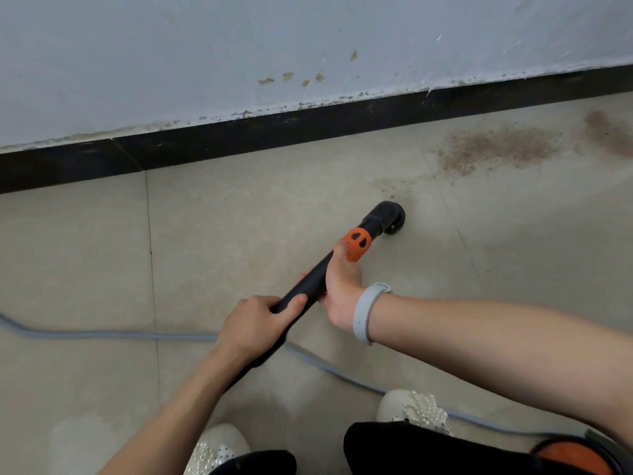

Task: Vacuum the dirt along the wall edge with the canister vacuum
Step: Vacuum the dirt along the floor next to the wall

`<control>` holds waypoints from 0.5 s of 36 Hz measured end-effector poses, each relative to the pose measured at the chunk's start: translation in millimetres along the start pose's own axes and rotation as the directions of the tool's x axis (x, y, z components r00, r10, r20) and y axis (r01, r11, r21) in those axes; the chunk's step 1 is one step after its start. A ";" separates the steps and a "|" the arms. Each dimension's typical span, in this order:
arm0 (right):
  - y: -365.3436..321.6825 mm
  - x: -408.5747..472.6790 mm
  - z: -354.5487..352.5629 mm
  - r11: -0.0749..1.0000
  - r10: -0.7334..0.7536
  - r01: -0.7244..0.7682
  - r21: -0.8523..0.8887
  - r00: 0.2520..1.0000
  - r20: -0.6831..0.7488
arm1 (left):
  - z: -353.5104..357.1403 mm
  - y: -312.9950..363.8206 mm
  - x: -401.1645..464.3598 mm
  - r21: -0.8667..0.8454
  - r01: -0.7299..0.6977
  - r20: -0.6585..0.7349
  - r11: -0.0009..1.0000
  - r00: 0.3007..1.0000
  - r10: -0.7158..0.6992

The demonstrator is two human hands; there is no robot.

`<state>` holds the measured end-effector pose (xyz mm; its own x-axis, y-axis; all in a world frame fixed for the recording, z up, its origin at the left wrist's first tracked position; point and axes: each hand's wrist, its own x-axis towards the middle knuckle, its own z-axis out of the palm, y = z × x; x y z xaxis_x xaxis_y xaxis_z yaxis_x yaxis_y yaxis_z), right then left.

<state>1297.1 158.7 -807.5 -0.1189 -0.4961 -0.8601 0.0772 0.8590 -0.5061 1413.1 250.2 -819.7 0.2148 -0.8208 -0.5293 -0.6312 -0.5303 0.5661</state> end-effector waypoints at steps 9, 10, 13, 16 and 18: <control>-34.7 13.7 14.1 0.999 -0.044 0.047 -0.022 0.994 0.100 | -0.6 14.9 21.2 -0.114 0.048 -0.115 0.992 0.991 -0.061; -39.4 14.6 17.1 0.998 -0.050 0.055 -0.043 0.993 0.107 | -1.1 15.7 25.1 -0.140 0.053 -0.119 0.989 0.990 -0.070; -55.3 16.1 24.7 0.995 -0.064 0.073 -0.071 0.990 0.127 | -4.8 19.7 40.8 -0.188 0.046 -0.134 0.981 0.988 -0.072; -69.9 19.2 27.5 0.993 -0.090 0.098 -0.060 0.987 0.132 | -11.0 27.8 57.4 -0.178 0.034 -0.143 0.983 0.988 -0.060; -76.8 20.7 27.2 0.993 -0.102 0.108 -0.045 0.987 0.126 | -14.4 33.2 65.0 -0.157 0.019 -0.139 0.987 0.989 -0.041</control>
<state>1315.6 79.0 -788.2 -0.0008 -0.5927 -0.8054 0.0188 0.8053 -0.5926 1416.8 176.2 -826.3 0.3422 -0.8197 -0.4593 -0.5022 -0.5727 0.6479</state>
